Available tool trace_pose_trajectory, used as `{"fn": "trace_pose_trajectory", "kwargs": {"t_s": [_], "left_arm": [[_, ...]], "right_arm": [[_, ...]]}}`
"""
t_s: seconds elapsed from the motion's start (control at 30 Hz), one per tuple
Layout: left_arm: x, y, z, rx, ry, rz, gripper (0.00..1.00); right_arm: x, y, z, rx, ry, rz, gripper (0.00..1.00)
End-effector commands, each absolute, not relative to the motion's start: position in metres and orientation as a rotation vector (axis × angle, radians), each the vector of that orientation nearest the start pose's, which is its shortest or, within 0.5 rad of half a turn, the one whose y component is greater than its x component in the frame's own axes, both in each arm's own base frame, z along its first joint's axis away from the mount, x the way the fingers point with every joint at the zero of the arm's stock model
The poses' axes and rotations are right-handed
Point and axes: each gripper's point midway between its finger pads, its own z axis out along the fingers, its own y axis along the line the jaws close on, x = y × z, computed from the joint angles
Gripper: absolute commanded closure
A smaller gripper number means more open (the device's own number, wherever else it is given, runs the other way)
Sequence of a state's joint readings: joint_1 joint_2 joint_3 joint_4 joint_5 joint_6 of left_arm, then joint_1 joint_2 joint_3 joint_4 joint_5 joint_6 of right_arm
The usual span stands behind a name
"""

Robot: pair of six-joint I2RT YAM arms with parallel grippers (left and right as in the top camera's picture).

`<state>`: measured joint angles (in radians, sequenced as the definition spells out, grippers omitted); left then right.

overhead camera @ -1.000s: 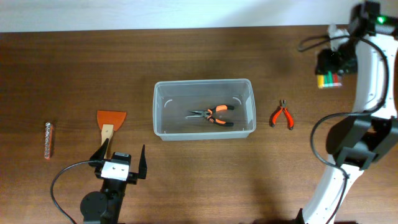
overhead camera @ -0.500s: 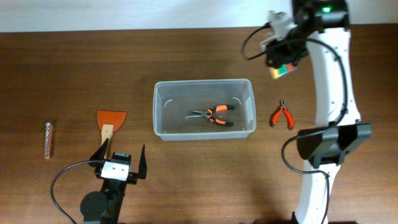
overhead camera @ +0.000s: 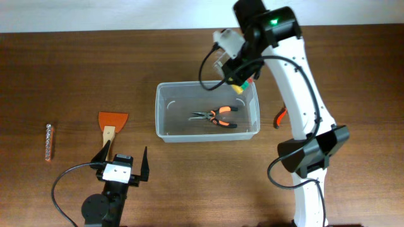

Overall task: Pack container
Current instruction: 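Lift the screwdriver case and carry it over the container, then lower the screwdriver case into the container beside the pliers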

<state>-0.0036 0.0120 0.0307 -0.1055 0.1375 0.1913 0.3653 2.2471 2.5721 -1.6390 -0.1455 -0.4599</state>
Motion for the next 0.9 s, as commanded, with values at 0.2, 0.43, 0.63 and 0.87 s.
{"fn": "trace_pose_trajectory", "kwargs": {"t_s": [0.2,0.43,0.63,0.87], "left_arm": [[0.243,-0.025,0.159,0.274,1.634,0.039,0.01],[0.243,-0.025,0.159,0.274,1.634,0.039,0.01],[0.243,-0.025,0.159,0.274,1.634,0.039,0.01],[0.243,-0.025,0.159,0.274,1.634,0.039,0.01]], "right_arm": [[0.395,0.219,0.214,-1.408,2.526,0.252,0.49],[0.385,0.221,0.159,-1.480,2.622,0.274,0.49],[0.378,0.222,0.124,-1.513,2.664,0.284,0.48],[0.369,0.218,0.094,-1.535,2.714,0.294,0.48]]}}
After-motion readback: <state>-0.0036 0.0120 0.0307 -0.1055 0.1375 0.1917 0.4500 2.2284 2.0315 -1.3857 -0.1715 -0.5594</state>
